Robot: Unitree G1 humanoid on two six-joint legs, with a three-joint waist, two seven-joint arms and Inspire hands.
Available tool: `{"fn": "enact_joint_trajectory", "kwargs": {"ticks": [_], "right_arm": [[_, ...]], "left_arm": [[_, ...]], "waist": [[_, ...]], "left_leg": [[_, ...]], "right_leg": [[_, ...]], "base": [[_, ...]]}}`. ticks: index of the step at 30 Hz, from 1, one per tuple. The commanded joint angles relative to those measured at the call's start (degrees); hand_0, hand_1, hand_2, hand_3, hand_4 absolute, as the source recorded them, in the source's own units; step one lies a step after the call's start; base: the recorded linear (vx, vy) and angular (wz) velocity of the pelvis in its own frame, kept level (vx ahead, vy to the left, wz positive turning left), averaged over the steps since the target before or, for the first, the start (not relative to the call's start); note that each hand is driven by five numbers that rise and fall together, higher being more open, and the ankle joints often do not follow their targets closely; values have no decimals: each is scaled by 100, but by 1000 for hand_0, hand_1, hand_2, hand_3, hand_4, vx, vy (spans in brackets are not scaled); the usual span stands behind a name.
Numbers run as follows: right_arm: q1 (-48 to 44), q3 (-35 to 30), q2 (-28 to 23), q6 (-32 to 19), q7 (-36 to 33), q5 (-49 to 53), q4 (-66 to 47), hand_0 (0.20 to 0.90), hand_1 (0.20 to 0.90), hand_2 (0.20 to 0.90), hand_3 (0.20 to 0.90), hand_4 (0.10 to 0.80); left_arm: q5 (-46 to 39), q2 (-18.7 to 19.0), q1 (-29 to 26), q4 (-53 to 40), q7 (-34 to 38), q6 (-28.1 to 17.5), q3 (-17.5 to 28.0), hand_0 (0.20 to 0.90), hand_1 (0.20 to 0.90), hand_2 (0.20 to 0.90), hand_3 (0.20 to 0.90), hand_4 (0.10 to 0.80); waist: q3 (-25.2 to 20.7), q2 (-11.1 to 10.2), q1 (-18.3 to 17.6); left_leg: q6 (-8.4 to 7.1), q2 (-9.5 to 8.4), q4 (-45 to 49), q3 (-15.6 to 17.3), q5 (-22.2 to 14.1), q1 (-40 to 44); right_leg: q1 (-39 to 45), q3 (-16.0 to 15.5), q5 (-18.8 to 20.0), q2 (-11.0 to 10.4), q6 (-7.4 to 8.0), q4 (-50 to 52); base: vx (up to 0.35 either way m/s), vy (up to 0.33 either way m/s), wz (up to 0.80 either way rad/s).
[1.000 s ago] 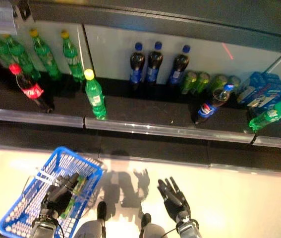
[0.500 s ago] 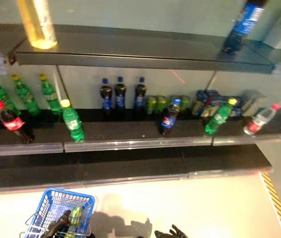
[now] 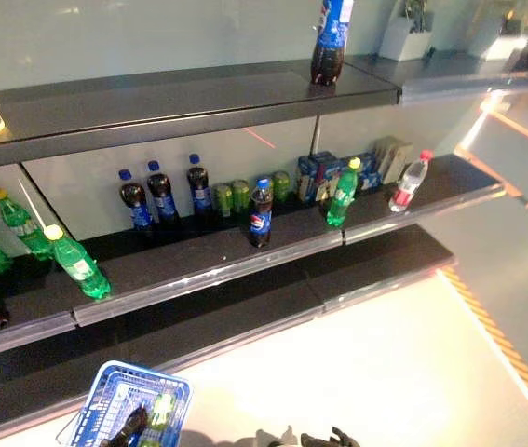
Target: Pick up the drink and place into the basket.
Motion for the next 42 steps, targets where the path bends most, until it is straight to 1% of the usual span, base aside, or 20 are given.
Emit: {"fn": "enact_joint_trajectory", "kwargs": {"ticks": [1, 3, 5, 6, 9, 13, 15, 17, 20, 21, 22, 25, 28, 31, 35, 36, 37, 39, 40, 42], "right_arm": [[-14, 204, -150, -117, -228, -214, -37, 900, 900, 900, 900, 800], [-3, 197, -124, -296, -274, -186, -21, 900, 900, 900, 900, 800], [-29, 118, -133, -328, -277, -211, -28, 900, 900, 900, 900, 800], [-63, 89, -147, -285, -249, -281, -34, 900, 900, 900, 900, 800], [-188, 237, -166, -100, -206, -667, -87, 900, 900, 900, 900, 800], [-254, 667, -208, -85, -394, -1356, -141, 900, 900, 900, 900, 800], [-269, 903, -249, 191, -313, -1214, -194, 900, 900, 900, 900, 800], [-225, 979, -331, 78, -269, -943, -217, 900, 900, 900, 900, 800], [-183, 1004, -330, 102, -175, -826, -251, 900, 900, 900, 900, 800], [-178, 1022, -328, 142, -141, -837, -248, 900, 900, 900, 900, 800], [-193, 1043, -338, 223, -26, -884, -221, 900, 900, 900, 900, 800], [-287, 1095, -340, 219, 140, -1101, -11, 900, 900, 900, 900, 800], [-337, 1106, -259, 241, 112, -999, 112, 900, 900, 900, 900, 800], [-369, 1145, -167, 340, 130, -1185, 127, 900, 900, 900, 900, 800], [-445, 1271, -104, 362, -157, -1308, 138, 900, 900, 900, 900, 800], [-515, 1208, -28, 468, -190, -999, 191, 900, 900, 900, 900, 800], [-530, 1103, 32, 543, -132, -904, 220, 900, 900, 900, 900, 800], [-502, 1080, 46, 328, 33, -1186, 218, 900, 900, 900, 900, 800], [-472, 1109, 35, 154, 40, -1314, 188, 900, 900, 900, 900, 800], [-422, 1172, -20, 66, -45, -990, 66, 900, 900, 900, 900, 800]], "left_arm": [[500, -24, 46, -373, -65, -443, 19, 300, 300, 300, 200, 100], [675, 12, 2, -350, -119, -399, -45, 300, 300, 300, 200, 100], [753, 64, -28, -346, -147, -332, -53, 300, 300, 300, 200, 100], [707, 119, -49, -375, -117, -290, -67, 300, 300, 300, 200, 100], [602, 223, -108, -594, 68, -170, -113, 300, 300, 300, 200, 100], [518, 204, -134, -737, 214, -277, -169, 300, 300, 300, 200, 100], [511, 194, -153, -768, 343, -286, -89, 300, 300, 300, 200, 100], [528, 178, -122, -744, 344, -285, -97, 300, 300, 300, 200, 100], [646, 98, -66, -674, 362, -297, -95, 300, 300, 300, 200, 100], [657, 80, -34, -663, 368, -266, -75, 300, 300, 300, 200, 100], [684, 42, 9, -613, 327, -246, -60, 300, 300, 300, 200, 100], [641, -69, 92, -428, 162, -333, -209, 300, 300, 300, 200, 100], [703, -158, 141, -401, 149, -385, -306, 300, 300, 300, 200, 100], [610, -199, 200, -326, 171, -490, -381, 300, 300, 300, 200, 100], [555, -157, 206, -311, 251, -443, -233, 300, 300, 300, 200, 100], [613, -90, 222, -249, 305, -430, -27, 300, 300, 300, 200, 100], [681, -27, 209, -213, 345, -422, 107, 300, 300, 300, 200, 100], [657, 84, 190, -142, 283, -437, 209, 300, 300, 300, 200, 100], [668, 129, 180, -154, 265, -400, 213, 300, 300, 300, 200, 100], [620, 192, 126, -257, 227, -342, 133, 300, 300, 300, 200, 100]], "waist": [[171, 153, 112], [156, 178, 138], [131, 197, 150], [123, 211, 128], [147, 226, 129], [163, 135, 221], [191, 14, 241], [282, -94, 292], [428, -213, 341], [490, -234, 399], [539, -233, 483], [573, -30, 613], [597, 146, 708], [559, 379, 921], [466, 367, 1009], [385, 200, 1071], [370, 18, 1109], [304, -22, 1117], [297, 24, 1077], [286, 39, 944]], "left_leg": [[68, -164, -39, 261, 106, -20], [79, -101, -114, 316, 129, 18], [56, -17, -216, 409, 141, 73], [8, 95, -288, 501, 132, 130], [-174, 501, -339, 738, 105, 273], [-390, 961, -85, 872, 122, 205], [-525, 1298, 198, 842, 176, 155], [-579, 1546, 872, 707, 666, -145], [-403, 1611, 1549, 751, 1005, -549], [-305, 1376, 1786, 558, 862, -658], [-134, 874, 1855, 316, 637, -752], [10, -8, 1467, 220, 547, -914], [-62, -342, 792, 329, 720, -1050], [-212, -691, 158, 583, 1244, -1616], [-70, -869, 293, 785, 1041, -1700], [124, -944, 348, 698, 720, -1478], [278, -1025, 413, 666, 540, -1340], [399, -812, 315, 419, 416, -999], [374, -662, 267, 313, 409, -831], [313, -517, 255, 66, 404, -597]], "right_leg": [[504, -494, 635, 15, 160, -275], [571, -517, 775, -222, 257, -488], [590, -535, 1131, -620, 461, -821], [537, -501, 1397, -862, 567, -952], [460, -631, 1525, -1154, 694, -1043], [587, -918, 1077, -1082, 657, -988], [619, -995, 827, -783, 413, -877], [668, -1053, 746, -516, 166, -864], [765, -1076, 706, -254, -69, -906], [815, -1075, 692, -225, -89, -905], [840, -1004, 699, -192, -93, -921], [910, -886, 693, 67, -89, -975], [1056, -895, 630, 277, -65, -1055], [1387, -865, 341, 654, -145, -1013], [1368, -875, 103, 855, -172, -475], [1375, -890, 227, 903, -26, 193], [1379, -814, 800, 890, 305, 877], [952, -759, 1722, 1070, 769, 2534], [660, -796, 1864, 1098, 847, 3181], [154, -805, 1640, 840, 742, 3206]], "base": [[-5, -188, -45], [-13, -244, -62], [-17, -334, -44], [-8, -405, -32], [14, -528, -45], [26, -509, -45], [51, -708, -25], [37, -664, -11], [54, -524, -13], [97, -474, -18], [94, -284, -19], [174, -241, -49], [227, -199, -60], [393, -287, -37], [329, -226, 34], [524, -346, -33], [582, -409, -58], [396, -298, -57], [410, -297, -49], [369, -261, -16]]}}
